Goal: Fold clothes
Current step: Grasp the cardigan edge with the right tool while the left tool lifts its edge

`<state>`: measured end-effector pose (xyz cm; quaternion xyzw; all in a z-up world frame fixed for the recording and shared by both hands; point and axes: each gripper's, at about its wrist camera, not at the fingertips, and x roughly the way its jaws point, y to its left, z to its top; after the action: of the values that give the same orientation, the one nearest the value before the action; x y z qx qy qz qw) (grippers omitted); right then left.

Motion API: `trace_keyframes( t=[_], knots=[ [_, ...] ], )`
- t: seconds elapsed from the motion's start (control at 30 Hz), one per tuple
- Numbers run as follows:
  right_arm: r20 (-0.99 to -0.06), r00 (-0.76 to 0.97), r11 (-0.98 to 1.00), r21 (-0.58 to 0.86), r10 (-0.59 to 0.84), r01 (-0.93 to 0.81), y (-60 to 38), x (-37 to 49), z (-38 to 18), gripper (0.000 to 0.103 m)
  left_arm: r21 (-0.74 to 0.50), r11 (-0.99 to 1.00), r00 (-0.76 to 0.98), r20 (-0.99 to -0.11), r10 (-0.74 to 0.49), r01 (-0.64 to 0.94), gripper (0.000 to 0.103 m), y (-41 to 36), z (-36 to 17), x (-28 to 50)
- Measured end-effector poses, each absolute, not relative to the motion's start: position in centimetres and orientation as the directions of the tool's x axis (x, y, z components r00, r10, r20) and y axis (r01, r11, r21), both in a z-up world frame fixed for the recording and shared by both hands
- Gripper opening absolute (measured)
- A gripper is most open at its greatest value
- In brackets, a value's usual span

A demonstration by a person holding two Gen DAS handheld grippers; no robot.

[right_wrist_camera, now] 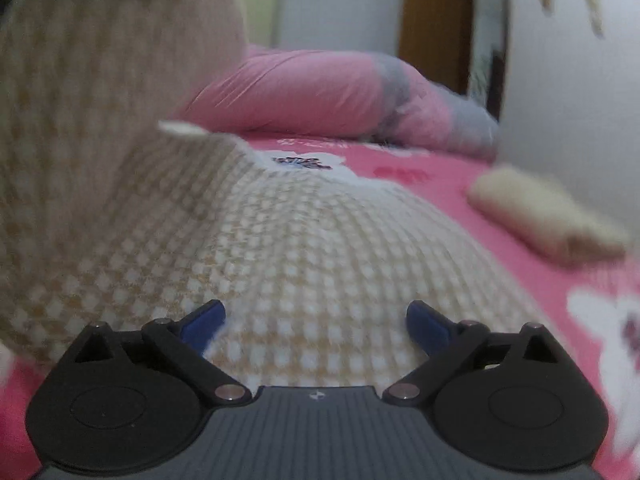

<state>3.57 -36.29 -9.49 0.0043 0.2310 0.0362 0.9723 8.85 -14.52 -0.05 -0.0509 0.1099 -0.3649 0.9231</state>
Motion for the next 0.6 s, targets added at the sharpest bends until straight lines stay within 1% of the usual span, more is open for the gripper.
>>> trace_keyframes(
  t=[0.07, 0.13, 0.2, 0.27, 0.37, 0.4, 0.43, 0.47, 0.53, 0.57, 0.6],
  knots=[
    [-0.406, 0.91, 0.987, 0.163, 0.082, -0.016, -38.9, 2.3, -8.8, 0.097, -0.146, 0.712, 0.687, -0.189, -0.702, 0.687, 0.012, -16.6, -0.4, 9.6],
    [-0.375, 0.925, 0.963, 0.266, 0.067, 0.038, -41.7, 1.2, -8.5, 0.096, -0.128, 0.69, 0.659, -0.214, -0.721, 0.713, 0.012, -18.6, -0.9, 10.6],
    [-0.348, 0.935, 0.927, 0.369, 0.067, 0.071, -44.7, 0.3, -8.5, 0.093, -0.106, 0.667, 0.626, -0.262, -0.734, 0.738, 0.013, -20.7, -1.9, 11.4],
    [-0.336, 0.941, 0.889, 0.444, 0.051, 0.111, -47.0, -0.6, -8.5, 0.093, -0.085, 0.641, 0.591, -0.31, -0.744, 0.762, 0.013, -22.8, -3.0, 12.3],
    [-0.316, 0.947, 0.825, 0.549, 0.058, 0.133, -49.8, -1.4, -8.9, 0.092, -0.115, 0.603, 0.499, -0.452, -0.74, 0.79, 0.015, -25.5, -5.8, 14.1],
    [-0.303, 0.95, 0.803, 0.582, 0.072, 0.125, -50.6, -1.8, -9.0, 0.091, -0.102, 0.595, 0.486, -0.477, -0.732, 0.797, 0.017, -26.0, -6.7, 14.2],
    [-0.282, 0.954, 0.781, 0.617, 0.102, 0.099, -51.1, -1.8, -9.0, 0.091, -0.08, 0.585, 0.487, -0.469, -0.737, 0.807, 0.02, -25.9, -7.0, 13.9],
    [-0.256, 0.957, 0.755, 0.652, 0.139, 0.064, -51.5, -1.6, -8.9, 0.091, -0.057, 0.574, 0.489, -0.46, -0.741, 0.817, 0.029, -25.9, -7.2, 13.5],
    [-0.208, 0.954, 0.697, 0.717, 0.215, -0.001, -52.2, -0.7, -8.7, 0.091, -0.043, 0.535, 0.464, -0.441, -0.768, 0.844, 0.038, -25.2, -6.9, 12.9],
    [-0.19, 0.95, 0.664, 0.747, 0.249, -0.024, -52.4, -0.2, -8.8, 0.091, -0.047, 0.527, 0.457, -0.436, -0.775, 0.849, 0.042, -24.9, -6.8, 12.7],
    [-0.177, 0.941, 0.625, 0.779, 0.288, -0.044, -52.6, 0.6, -9.0, 0.091, -0.05, 0.519, 0.45, -0.432, -0.782, 0.853, 0.043, -24.6, -6.8, 12.6]
  ],
)
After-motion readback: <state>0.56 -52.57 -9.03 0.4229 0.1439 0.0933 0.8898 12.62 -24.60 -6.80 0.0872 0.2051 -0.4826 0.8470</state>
